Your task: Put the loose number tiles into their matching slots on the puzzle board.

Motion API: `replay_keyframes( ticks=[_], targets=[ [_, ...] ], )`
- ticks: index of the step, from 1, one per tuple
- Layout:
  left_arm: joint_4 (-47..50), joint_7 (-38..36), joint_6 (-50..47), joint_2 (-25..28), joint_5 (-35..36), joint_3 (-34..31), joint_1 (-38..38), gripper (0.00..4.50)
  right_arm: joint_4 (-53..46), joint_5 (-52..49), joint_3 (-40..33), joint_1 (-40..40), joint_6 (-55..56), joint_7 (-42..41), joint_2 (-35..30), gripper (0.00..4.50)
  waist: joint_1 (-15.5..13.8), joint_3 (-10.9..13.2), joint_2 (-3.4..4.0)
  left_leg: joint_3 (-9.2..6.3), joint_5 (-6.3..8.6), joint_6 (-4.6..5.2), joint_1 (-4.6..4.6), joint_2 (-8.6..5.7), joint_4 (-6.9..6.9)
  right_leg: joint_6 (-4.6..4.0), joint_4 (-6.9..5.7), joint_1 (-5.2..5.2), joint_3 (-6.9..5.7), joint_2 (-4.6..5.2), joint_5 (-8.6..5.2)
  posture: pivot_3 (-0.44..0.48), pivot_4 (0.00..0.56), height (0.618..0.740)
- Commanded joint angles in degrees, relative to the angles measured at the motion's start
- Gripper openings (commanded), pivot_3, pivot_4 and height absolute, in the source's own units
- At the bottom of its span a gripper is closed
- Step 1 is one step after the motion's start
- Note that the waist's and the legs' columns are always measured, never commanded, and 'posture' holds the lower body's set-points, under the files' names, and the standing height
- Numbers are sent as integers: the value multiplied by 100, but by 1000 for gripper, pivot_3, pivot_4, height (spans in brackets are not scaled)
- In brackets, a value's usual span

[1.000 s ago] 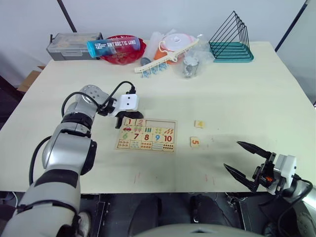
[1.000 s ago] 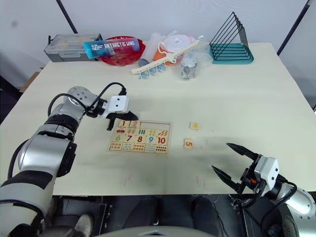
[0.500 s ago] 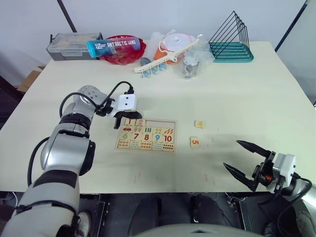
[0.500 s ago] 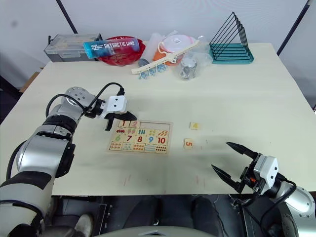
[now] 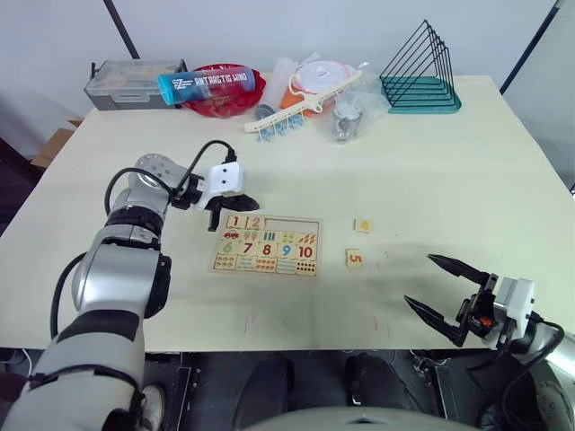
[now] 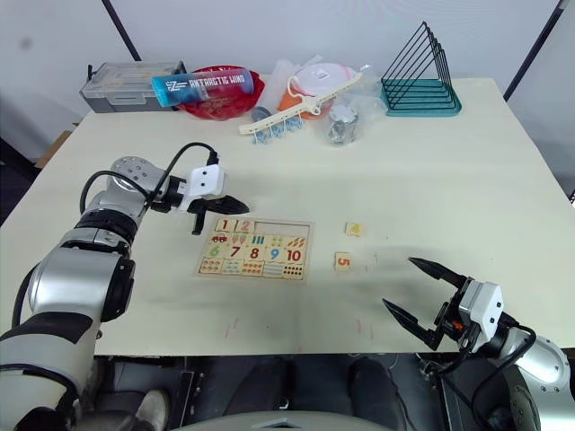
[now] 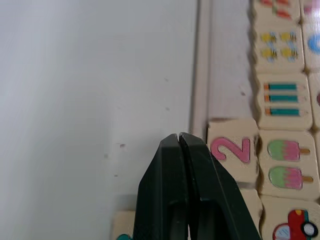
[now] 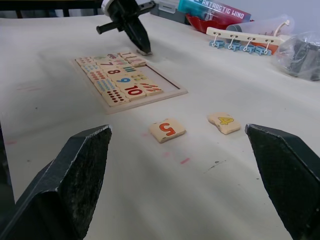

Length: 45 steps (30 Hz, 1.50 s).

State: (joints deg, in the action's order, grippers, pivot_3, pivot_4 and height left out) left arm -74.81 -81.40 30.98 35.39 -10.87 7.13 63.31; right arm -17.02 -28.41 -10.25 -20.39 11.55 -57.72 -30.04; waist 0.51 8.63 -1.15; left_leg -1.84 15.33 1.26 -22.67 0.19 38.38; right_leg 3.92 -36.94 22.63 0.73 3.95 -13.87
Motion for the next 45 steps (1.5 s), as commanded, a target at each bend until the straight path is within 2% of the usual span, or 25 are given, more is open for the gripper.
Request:
replay_keyframes(
  ticks=[1, 11, 19, 22, 24, 25, 26, 28, 29, 30, 31, 38, 45],
  targets=[
    [109, -96, -295, 91, 486, -443, 122, 61, -87, -103, -84, 10, 24, -37, -56, 4500, 1, 0, 0, 0, 0, 0, 0, 0, 0, 0, 0, 0, 0, 0, 0, 0, 150, 740],
    [583, -548, -1296, 338, 1559, -1358, -288, 61, -9, -219, -241, 46, -54, -94, -195, 4500, 17, 0, 0, -1, 0, 0, 1, 0, 0, 0, -2, 0, 0, 0, 0, 0, 150, 740],
    [1549, -236, -1860, 753, 2118, -1801, -1307, 61, 15, -322, -451, 22, -213, -16, -254, 4500, 14, -1, 2, -6, 0, 0, 3, 2, -1, -1, -4, 1, 1, 0, 0, 0, 150, 740],
    [2126, -42, -2062, 841, 2337, -1977, -1939, 857, -38, -397, -570, -72, -342, 22, -295, 4500, 7, -1, 3, -10, 0, -1, 3, 2, 0, -1, -4, 1, 3, 3, 0, 0, 150, 740],
    [2558, 95, -2220, 889, 2479, -2105, -2388, 1742, -79, -447, -660, -139, -438, 56, -317, 4500, 6, -2, 3, -14, 0, -1, 6, 4, -2, -1, -4, 1, 9, 4, 0, 0, 150, 740],
    [2790, 183, -2290, 915, 2554, -2179, -2625, 2538, -104, -472, -706, -185, -483, 68, -330, 4500, 5, -2, 3, -15, 0, -1, 6, 5, -2, -1, -3, 1, 7, 4, 1, 0, 150, 740],
    [3041, 265, -2394, 940, 2643, -2270, -2888, 2538, -132, -491, -748, -239, -522, 88, -346, 4500, 7, -2, 3, -15, 0, -1, 6, 5, -2, -1, -4, 1, 7, 4, 1, 0, 150, 740],
    [3596, 401, -2603, 975, 2824, -2450, -3470, 3562, -203, -550, -835, -348, -621, 131, -368, 4500, 9, -3, 5, -14, 0, -1, 12, 9, -3, -2, -10, 1, 16, 5, 0, 0, 150, 740],
    [3854, 457, -2686, 990, 2902, -2527, -3761, 3562, -241, -582, -881, -392, -677, 153, -372, 4500, 10, -3, 4, -14, 0, -1, 13, 9, -4, -2, -8, 1, 16, 5, 0, 0, 150, 740],
    [4117, 530, -2776, 991, 2996, -2624, -4061, 4232, -270, -609, -929, -431, -729, 179, -373, 4500, 23, -4, 7, -15, 0, -1, 13, 10, -5, -2, -6, 2, 16, 4, 0, 0, 150, 740],
    [4358, 598, -2861, 992, 3083, -2703, -4320, 4455, -294, -630, -970, -465, -776, 199, -373, 4500, 17, -5, 6, -10, 0, -1, 18, 17, -7, -2, -6, 1, 23, 6, 0, 0, 150, 740],
    [5473, 650, -3276, 964, 3701, -3195, -5782, 4455, -416, -677, -1175, -648, -921, 282, -347, 4500, -19, -6, 7, -9, 1, -1, 20, 21, -7, -2, -5, -2, 24, 10, 0, 0, 150, 740],
    [6391, 963, -3238, 751, 3742, -3261, -6897, 4455, -439, -673, -1299, -787, -987, 339, -310, 4500, -43, -8, 10, -6, 1, -1, 26, 24, -9, -3, 1, -8, 26, 12, 0, 0, 150, 740]
  ],
)
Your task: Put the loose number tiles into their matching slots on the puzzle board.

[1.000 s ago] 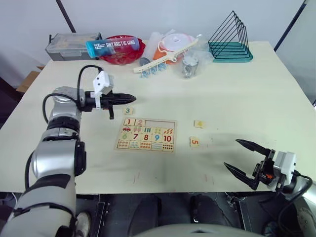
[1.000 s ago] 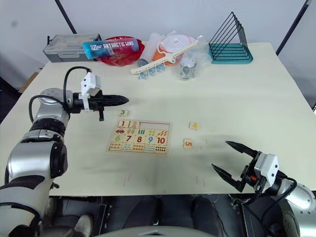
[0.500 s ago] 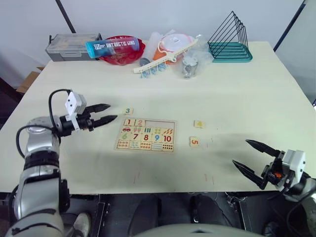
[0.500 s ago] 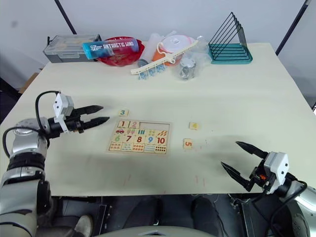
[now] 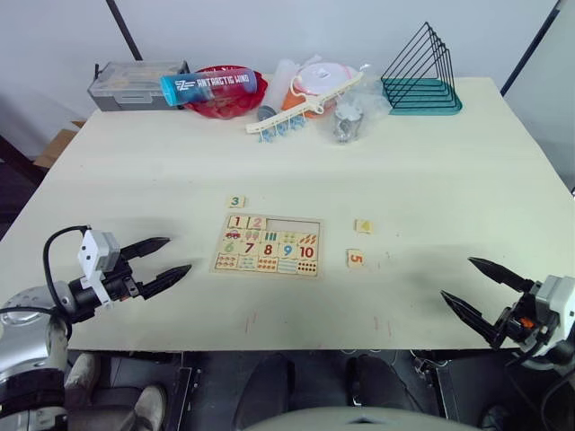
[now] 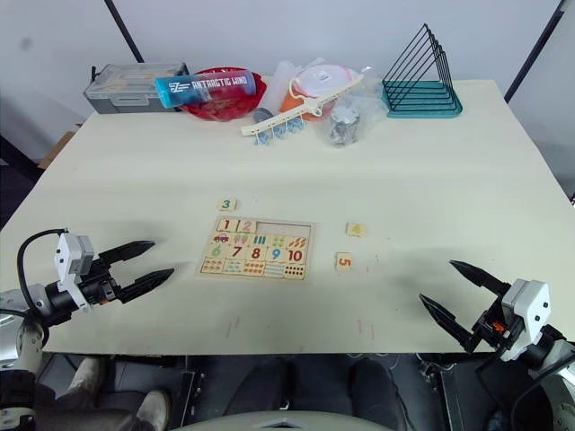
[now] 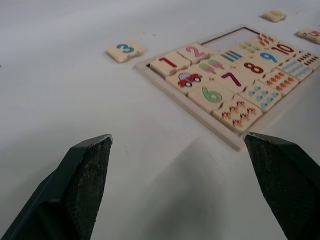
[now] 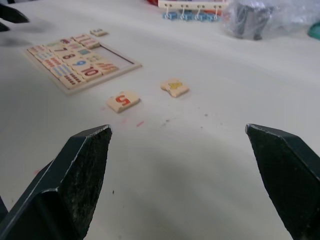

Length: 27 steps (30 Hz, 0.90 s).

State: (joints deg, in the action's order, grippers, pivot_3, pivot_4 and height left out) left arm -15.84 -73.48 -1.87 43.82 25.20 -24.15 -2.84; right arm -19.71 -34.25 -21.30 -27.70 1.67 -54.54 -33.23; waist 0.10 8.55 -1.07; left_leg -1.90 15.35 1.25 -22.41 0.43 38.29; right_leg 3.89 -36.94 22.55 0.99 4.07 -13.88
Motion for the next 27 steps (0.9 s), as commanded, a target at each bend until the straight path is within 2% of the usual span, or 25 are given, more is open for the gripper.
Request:
replay_keyframes(
  ticks=[1, 9, 18, 27],
  targets=[
    [624, 241, 40, -143, 138, -126, -391, 4455, -169, -80, -195, -69, -7, 26, 13, 4500, -3, -1, 2, 0, 0, 0, 0, 0, 0, 0, 0, 0, 0, 0, 0, 0, 150, 740],
    [1187, 559, -13, -305, 152, -101, -895, 4455, -182, 45, -116, -170, -37, -7, -20, 4500, -10, -3, 2, 2, 0, 0, 0, 0, 0, -1, 3, 0, 0, 0, -1, 0, 150, 740],
    [1197, 766, 68, -350, 151, -81, -925, 4455, -260, 68, -112, -167, -92, 67, 17, 4500, -11, -3, 2, 2, 0, 0, 0, -2, -1, -1, 3, 0, -1, -1, -1, 0, 150, 740],
    [1486, 1520, -146, -660, 239, -178, -928, 4455, -392, 148, -23, -186, -67, 183, 154, 4500, -11, -3, 2, 0, 0, 0, 0, -2, -1, -1, 4, 0, -2, -1, -1, 0, 150, 740]
  ],
)
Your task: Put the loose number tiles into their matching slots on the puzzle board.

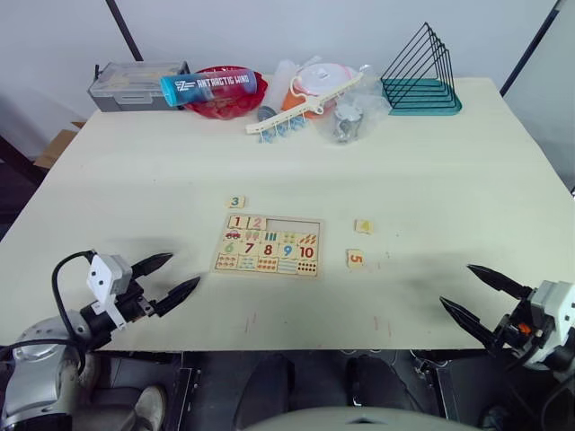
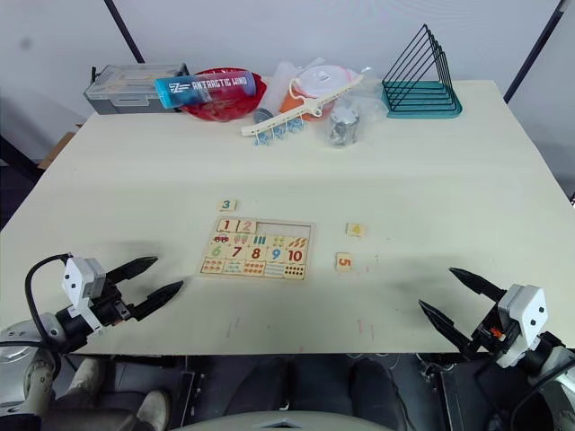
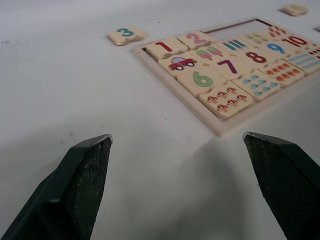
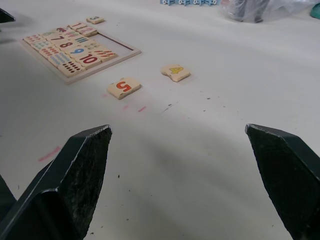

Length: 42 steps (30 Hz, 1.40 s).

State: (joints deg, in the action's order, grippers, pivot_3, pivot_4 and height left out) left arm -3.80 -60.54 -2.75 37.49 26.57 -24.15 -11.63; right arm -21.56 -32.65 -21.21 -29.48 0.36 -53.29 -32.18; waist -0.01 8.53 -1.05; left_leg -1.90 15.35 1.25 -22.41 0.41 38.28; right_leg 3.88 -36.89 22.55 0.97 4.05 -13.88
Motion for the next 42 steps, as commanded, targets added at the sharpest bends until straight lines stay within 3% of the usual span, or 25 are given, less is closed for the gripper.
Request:
replay_keyframes(
  ticks=[1, 17, 33, 42],
  targets=[
    [323, 290, -72, -44, 100, -174, -70, 4455, -215, 13, -20, 0, 83, 85, 82, 4500, 0, 0, 0, 0, 0, 0, 0, 0, 0, 0, 0, 0, 0, 0, 0, 0, 150, 740],
    [348, 473, -56, -61, 116, -75, -166, 4455, -442, 306, 236, -207, 213, 302, 446, 4500, -2, 0, 2, 1, 0, 0, 0, 0, -1, -2, 2, 0, 0, 0, -1, 0, 150, 740],
    [107, 381, -16, 48, 94, -129, 14, 4455, -315, 228, 229, -122, 350, 161, 413, 4500, 4, -1, 2, 0, 0, 0, 0, -1, -3, -13, 3, 0, -1, 0, -8, 0, 150, 740],
    [-338, 474, -89, 240, -45, -1, 743, 4455, -288, 229, 276, 29, 383, 67, 429, 4500, -12, 0, 2, 0, 0, 0, -1, -5, -2, -10, 4, 0, -3, 0, -6, 0, 150, 740]
  ],
)
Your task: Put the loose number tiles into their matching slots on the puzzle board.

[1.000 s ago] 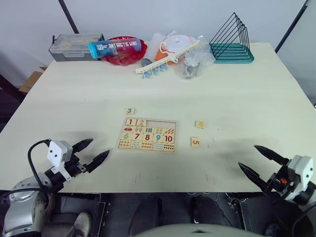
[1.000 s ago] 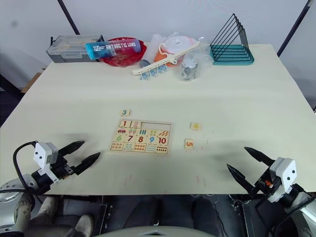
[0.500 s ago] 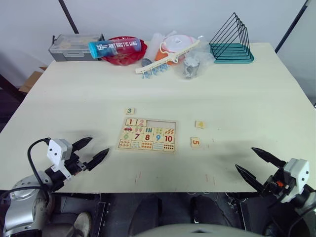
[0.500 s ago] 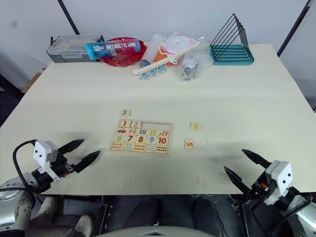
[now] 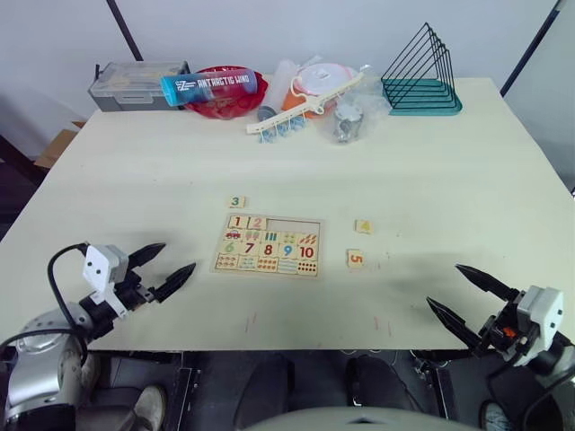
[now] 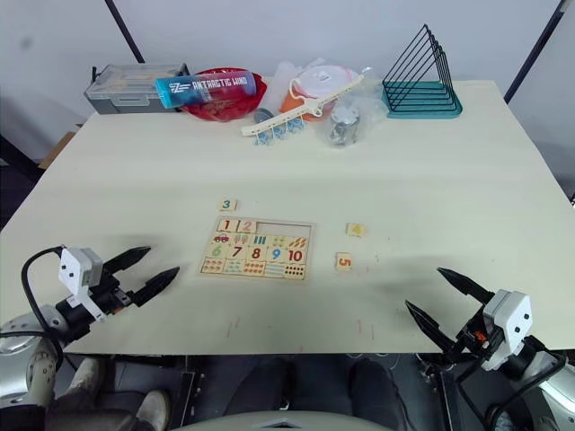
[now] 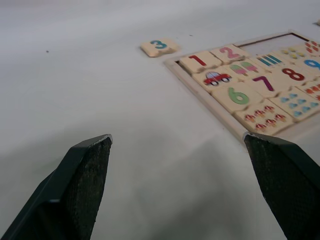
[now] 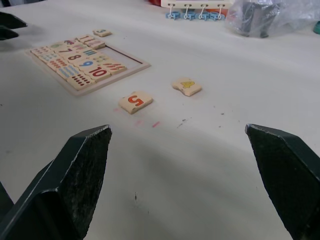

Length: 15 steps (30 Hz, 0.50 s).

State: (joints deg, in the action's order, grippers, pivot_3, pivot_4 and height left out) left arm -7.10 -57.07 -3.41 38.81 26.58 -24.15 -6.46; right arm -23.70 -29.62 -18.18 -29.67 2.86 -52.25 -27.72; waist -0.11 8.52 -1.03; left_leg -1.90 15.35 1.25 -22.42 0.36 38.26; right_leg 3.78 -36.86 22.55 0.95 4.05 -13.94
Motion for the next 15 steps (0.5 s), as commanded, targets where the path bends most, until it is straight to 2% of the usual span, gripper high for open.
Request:
replay_keyframes(
  ticks=[1, 5, 11, 15],
  targets=[
    [-5, 223, -101, 99, -66, 30, 343, 4455, -72, -79, -27, 82, 131, -39, -21, 4500, 0, 0, -1, 1, 0, 0, 0, -1, 0, 9, 0, 0, 0, 0, 5, 0, 150, 740],
    [166, 691, -499, -30, -75, 143, 714, 4455, -74, -113, -9, 222, 120, -100, -72, 4500, 4, 0, 1, 0, 0, 0, 1, -2, 0, 10, 0, 0, 1, -1, 6, 0, 150, 740],
    [905, 1660, -1858, -239, 241, 319, 1401, 4455, -98, -316, -8, 494, -11, -375, -299, 4500, -7, 1, -1, -5, 0, 0, -1, -3, 1, 12, -1, 0, -1, -1, 7, 0, 150, 740],
    [1185, 2415, -2496, -293, -110, 628, 1838, 4455, -55, -422, -12, 760, -105, -518, -508, 4500, -4, 2, -1, -4, 0, 0, -1, -7, 2, 12, -2, 0, 1, -1, 8, 0, 150, 740]
  ],
)
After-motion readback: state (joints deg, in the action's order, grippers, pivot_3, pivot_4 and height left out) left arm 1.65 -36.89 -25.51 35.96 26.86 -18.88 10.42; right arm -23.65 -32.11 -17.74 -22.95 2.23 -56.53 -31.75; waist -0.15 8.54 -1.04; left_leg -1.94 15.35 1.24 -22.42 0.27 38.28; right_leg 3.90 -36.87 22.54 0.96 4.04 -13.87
